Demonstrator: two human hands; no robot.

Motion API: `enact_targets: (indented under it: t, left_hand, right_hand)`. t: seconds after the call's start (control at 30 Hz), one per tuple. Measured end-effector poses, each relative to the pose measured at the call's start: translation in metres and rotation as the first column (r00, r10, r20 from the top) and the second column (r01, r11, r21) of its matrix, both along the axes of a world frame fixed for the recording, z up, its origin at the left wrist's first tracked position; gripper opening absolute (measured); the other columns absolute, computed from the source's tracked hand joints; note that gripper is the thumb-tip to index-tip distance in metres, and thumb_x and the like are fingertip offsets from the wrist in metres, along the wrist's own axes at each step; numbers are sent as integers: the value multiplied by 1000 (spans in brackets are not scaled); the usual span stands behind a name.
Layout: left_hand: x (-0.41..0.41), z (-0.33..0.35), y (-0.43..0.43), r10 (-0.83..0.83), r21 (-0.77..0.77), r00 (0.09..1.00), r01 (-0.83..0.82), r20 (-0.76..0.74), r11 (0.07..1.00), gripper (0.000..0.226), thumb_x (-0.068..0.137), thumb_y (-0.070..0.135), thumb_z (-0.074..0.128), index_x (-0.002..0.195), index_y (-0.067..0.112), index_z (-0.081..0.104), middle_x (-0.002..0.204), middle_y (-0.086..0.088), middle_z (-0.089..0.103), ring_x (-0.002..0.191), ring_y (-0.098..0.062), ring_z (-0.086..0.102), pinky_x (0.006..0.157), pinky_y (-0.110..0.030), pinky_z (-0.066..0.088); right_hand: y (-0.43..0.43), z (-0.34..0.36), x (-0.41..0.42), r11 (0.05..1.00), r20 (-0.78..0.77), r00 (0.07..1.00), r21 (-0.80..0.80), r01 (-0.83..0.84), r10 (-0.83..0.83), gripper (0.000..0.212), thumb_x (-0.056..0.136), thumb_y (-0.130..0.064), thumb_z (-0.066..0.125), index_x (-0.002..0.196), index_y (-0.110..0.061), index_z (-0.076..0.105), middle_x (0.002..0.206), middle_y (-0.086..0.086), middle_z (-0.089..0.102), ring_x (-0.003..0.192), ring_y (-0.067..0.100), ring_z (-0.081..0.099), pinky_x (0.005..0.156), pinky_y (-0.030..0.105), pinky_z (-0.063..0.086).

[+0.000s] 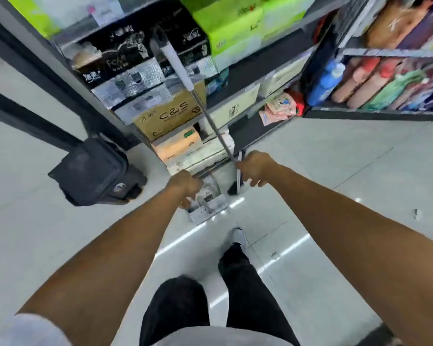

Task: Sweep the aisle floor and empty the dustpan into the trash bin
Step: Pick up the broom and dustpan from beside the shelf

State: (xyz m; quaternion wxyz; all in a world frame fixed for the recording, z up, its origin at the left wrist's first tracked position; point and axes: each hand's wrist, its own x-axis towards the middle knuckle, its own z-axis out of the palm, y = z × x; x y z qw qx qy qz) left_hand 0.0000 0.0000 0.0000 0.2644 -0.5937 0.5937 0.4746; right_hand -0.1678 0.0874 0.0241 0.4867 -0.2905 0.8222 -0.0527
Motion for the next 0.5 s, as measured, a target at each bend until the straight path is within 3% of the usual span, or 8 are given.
enact_targets:
  t: [0.07, 0.13, 0.23, 0.33, 0.4, 0.47, 0.5]
  left_hand:
    - [-9, -11, -14, 52, -41, 998, -51, 20, 998, 26, 85, 28, 55, 89, 3, 61, 100, -13, 71, 80, -33, 71, 73, -45, 58]
    - [-15, -21, -20, 65, -49, 997, -63, 30, 997, 24, 86, 28, 52, 88, 4, 58, 97, -13, 66, 80, -32, 66, 73, -37, 57]
    - [-19, -58, -25, 76, 108, 993, -86, 88, 990, 24, 90, 28, 53, 82, 6, 52, 84, -10, 55, 69, -27, 59, 71, -29, 50]
    - [-14, -85, -25, 260, 280, 960, -280, 107, 918, 21, 84, 23, 64, 96, 6, 61, 107, -12, 60, 74, -32, 64, 75, -37, 58]
    - [-11, -102, -23, 319, 290, 945, -326, 72, 900, 28, 82, 14, 68, 109, 6, 64, 118, -10, 59, 84, -25, 66, 67, -27, 58]
    - [-11, -111, -21, 403, 325, 913, -401, 64, 856, 31, 85, 11, 65, 115, 3, 60, 116, -11, 62, 89, -23, 67, 61, -19, 58]
    - [-10, -120, -22, 450, 349, 889, -449, 85, 822, 25, 87, 6, 62, 111, 1, 57, 111, -14, 61, 86, -25, 67, 64, -24, 61]
  right_hand:
    - [-23, -12, -9, 976, 202, 955, 41, 212, -216, 33, 97, -32, 47, 105, -1, 59, 97, 12, 71, 69, 28, 67, 62, 32, 56]
    - [-43, -21, -15, 943, 345, 879, 70, 325, -328, 33, 98, -26, 47, 114, 1, 58, 99, 16, 68, 68, 29, 64, 69, 36, 55]
    - [-82, -43, -22, 860, 497, 729, 74, 505, -471, 34, 100, -24, 42, 116, 2, 57, 100, 18, 70, 76, 35, 68, 77, 41, 56]
    - [-122, -55, -25, 721, 673, 478, 119, 683, -564, 43, 102, -33, 40, 124, 1, 55, 104, 19, 72, 86, 37, 72, 75, 41, 59]
    - [-148, -58, -25, 628, 747, 312, 177, 757, -587, 50, 103, -38, 37, 129, 2, 52, 107, 19, 73, 87, 36, 73, 76, 42, 60]
    - [-169, -60, -28, 533, 800, 144, 241, 811, -582, 56, 103, -41, 36, 134, 5, 47, 107, 22, 72, 87, 36, 73, 76, 43, 61]
    - [-180, -63, -29, 476, 814, 52, 285, 832, -579, 58, 102, -42, 38, 137, 4, 43, 107, 24, 72, 87, 36, 73, 76, 45, 61]
